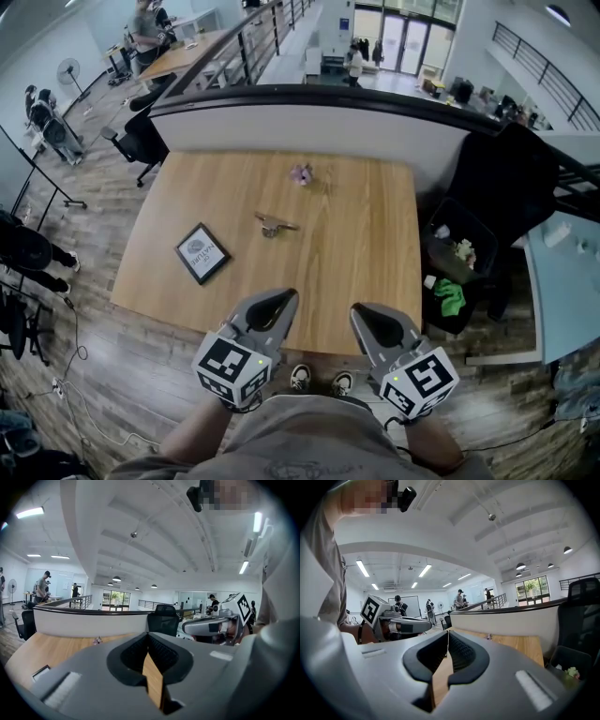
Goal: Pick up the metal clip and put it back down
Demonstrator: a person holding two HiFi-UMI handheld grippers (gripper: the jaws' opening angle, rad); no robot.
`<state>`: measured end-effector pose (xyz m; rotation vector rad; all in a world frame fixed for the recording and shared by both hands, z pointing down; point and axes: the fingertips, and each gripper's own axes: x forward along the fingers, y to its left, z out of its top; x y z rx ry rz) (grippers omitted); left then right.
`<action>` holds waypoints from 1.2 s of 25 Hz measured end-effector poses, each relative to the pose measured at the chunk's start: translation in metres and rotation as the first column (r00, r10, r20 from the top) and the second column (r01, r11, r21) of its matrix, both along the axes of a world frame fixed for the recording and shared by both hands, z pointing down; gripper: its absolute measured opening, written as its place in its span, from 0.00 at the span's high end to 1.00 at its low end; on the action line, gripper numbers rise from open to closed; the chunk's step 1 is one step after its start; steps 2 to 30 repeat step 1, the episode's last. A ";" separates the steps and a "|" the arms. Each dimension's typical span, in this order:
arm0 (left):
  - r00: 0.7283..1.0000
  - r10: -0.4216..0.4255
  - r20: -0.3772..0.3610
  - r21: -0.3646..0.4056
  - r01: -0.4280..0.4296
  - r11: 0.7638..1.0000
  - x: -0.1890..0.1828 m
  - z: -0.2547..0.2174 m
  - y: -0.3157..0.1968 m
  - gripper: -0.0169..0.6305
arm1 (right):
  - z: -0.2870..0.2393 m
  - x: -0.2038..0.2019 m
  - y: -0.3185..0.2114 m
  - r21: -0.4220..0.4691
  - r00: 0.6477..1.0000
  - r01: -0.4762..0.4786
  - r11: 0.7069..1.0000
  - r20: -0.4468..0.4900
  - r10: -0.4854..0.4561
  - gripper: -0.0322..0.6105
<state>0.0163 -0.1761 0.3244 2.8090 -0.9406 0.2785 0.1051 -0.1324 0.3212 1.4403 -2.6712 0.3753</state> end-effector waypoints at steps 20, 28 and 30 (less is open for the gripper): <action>1.000 0.000 0.000 0.001 0.000 1.000 0.001 0.000 0.000 0.97 | 0.000 0.000 0.000 0.001 1.000 0.001 1.000 0.001 -0.001 0.93; 1.000 0.000 0.000 0.001 0.000 1.000 0.001 0.000 0.000 0.97 | 0.000 0.000 0.000 0.001 1.000 0.001 1.000 0.001 -0.001 0.93; 1.000 0.000 0.000 0.001 0.000 1.000 0.001 0.000 0.000 0.97 | 0.000 0.000 0.000 0.001 1.000 0.001 1.000 0.001 -0.001 0.93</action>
